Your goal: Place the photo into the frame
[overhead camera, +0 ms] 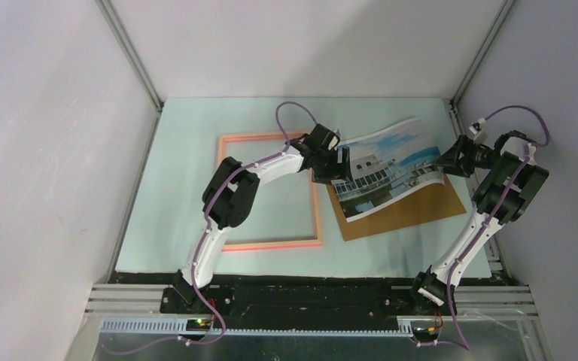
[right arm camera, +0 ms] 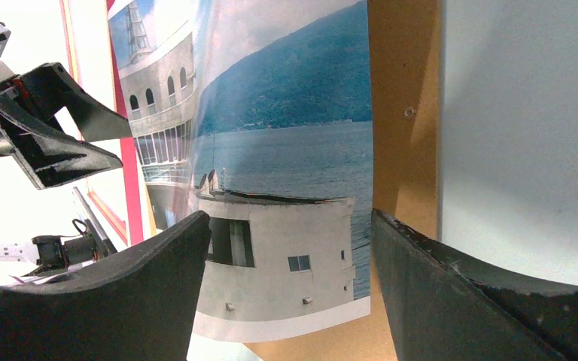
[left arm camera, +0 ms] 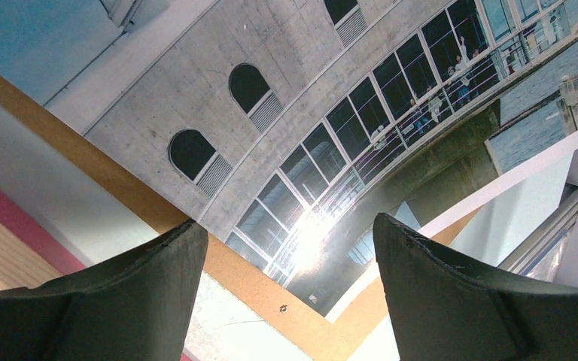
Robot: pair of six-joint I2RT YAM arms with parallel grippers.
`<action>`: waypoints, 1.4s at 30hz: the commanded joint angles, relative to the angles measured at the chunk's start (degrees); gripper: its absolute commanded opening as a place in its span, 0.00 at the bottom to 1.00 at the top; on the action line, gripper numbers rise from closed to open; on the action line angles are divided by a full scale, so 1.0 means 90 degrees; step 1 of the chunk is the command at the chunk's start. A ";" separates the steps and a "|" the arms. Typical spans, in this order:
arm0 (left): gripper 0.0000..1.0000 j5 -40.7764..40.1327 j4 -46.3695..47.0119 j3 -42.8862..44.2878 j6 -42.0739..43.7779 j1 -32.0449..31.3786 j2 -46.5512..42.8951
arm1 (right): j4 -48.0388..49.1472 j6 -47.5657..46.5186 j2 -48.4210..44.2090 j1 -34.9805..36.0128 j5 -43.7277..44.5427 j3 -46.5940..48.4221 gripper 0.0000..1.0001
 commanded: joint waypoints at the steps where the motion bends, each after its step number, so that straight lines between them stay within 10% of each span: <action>1: 0.86 -0.0137 -0.0211 -0.0203 0.0160 -0.0123 -0.0086 | -0.0049 0.0156 0.0274 -0.0575 -0.0320 0.0240 0.81; 42: 0.86 -0.0312 -0.0218 -0.0419 0.0282 -0.0116 -0.0248 | -0.2072 -0.0600 -0.0430 -0.1217 -0.1090 0.0875 0.76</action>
